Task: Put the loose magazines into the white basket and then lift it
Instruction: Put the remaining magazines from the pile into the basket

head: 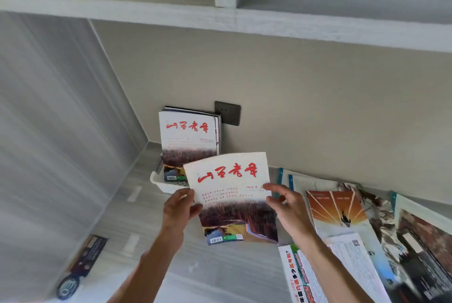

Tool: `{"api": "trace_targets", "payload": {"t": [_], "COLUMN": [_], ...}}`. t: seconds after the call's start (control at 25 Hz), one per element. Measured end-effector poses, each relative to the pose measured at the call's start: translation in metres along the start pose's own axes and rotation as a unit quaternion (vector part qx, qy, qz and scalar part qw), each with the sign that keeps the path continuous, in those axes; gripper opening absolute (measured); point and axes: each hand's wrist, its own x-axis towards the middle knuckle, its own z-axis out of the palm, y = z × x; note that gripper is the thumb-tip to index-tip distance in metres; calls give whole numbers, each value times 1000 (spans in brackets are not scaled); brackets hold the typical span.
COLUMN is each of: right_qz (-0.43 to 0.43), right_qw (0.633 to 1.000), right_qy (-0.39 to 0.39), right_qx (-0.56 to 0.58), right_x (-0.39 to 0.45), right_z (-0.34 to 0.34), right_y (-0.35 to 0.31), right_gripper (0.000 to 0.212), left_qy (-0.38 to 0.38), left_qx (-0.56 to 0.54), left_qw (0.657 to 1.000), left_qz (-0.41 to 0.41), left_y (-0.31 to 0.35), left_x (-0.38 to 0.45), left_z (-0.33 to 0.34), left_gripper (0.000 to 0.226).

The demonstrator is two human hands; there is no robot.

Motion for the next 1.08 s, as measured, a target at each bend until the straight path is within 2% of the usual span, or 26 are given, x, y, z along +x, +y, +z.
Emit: {"api": "trace_targets", "payload": {"t": [0.12,0.2,0.36,0.52,0.76,0.96,1.08], "right_qz": [-10,-3,43,93,106,116,102], "right_qw": [999,996,993,990,991,991,991], "right_qy": [-43,-63,-74,-71,-41,-45,-63], "right_qx": [28,64,85,78,75,46,63], "right_x": [28,51,103,114,133,143,152], "right_z": [46,76,142,162,190,195,195], "right_y": [-30,-50,-70,-53,-29,-14,-11], "right_gripper": [37,39,49,55,60,62,62], "left_qy": [-24,-47,-102,-106,-141,-157,-168], "left_qx": [-64,-67,-24,24,37,54,83], "left_qw": [994,989,984,988,987,985,980], "left_qz": [89,127,145,106,71,44,66], "left_y": [60,97,147,138,128,110,107], "left_x": [21,37,93,116,175,199,207], "left_z": [-26,-35,-51,-51,-54,-54,-54], "left_gripper": [20,18,15,22,11,29,34]}}
